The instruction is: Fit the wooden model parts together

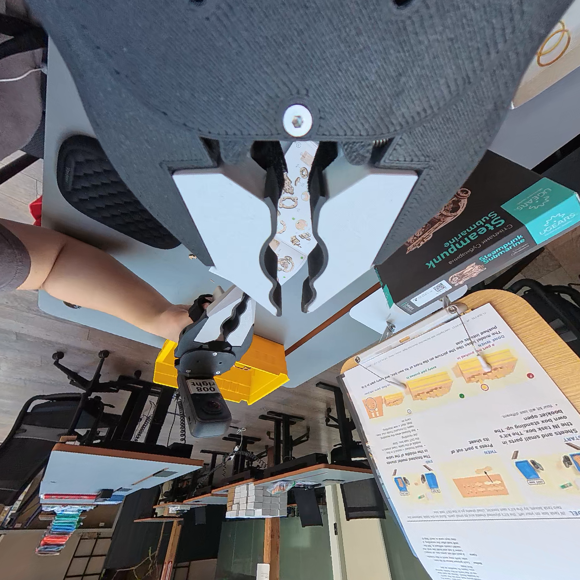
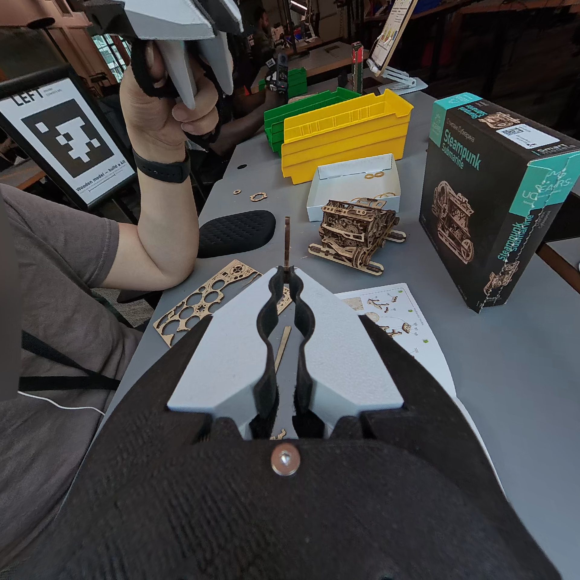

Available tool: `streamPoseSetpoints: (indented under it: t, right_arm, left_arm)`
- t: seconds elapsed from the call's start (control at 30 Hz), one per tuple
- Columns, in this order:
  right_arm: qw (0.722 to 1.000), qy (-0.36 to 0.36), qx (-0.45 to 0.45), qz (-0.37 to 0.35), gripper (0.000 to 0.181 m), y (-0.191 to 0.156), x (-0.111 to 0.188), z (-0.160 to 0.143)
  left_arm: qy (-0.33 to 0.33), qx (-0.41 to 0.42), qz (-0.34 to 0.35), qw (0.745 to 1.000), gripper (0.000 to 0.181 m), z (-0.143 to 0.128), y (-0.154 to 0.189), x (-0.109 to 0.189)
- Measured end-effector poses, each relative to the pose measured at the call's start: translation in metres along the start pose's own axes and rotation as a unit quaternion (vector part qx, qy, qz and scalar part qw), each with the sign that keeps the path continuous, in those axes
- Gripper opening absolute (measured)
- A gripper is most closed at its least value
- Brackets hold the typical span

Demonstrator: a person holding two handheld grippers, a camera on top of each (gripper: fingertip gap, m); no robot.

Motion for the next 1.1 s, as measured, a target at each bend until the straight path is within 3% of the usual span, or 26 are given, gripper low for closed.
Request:
streamPoseSetpoints:
  t: [0.37,0.6,0.97,1.1]
  right_arm:
    - [0.999,0.017,0.010,0.039,0.001,-0.009,0.005,0.005]
    - [0.997,0.025,0.014,0.074,0.001,-0.015,0.009,0.007]
    - [0.991,0.040,0.045,0.117,0.001,-0.040,0.025,0.023]
    - [0.991,0.030,0.071,0.109,0.001,-0.047,0.029,0.025]
  left_arm:
    - [-0.026,0.004,-0.052,0.998,0.012,-0.007,0.005,-0.010]
    - [-0.096,0.009,-0.083,0.992,0.020,-0.024,0.006,-0.020]
    - [-0.051,0.054,-0.139,0.987,0.039,-0.021,0.035,-0.032]
    - [-0.060,0.017,-0.138,0.989,0.043,-0.030,0.049,-0.048]
Point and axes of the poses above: each gripper's, where its closed fingertips meet, x back along the fingers, z out of its top, y = z × x across the jaws, the point moved 7 cm from there along x, back along the fingers, and after that the axes turned 9 degrees about -z, right-handed, at the moved point
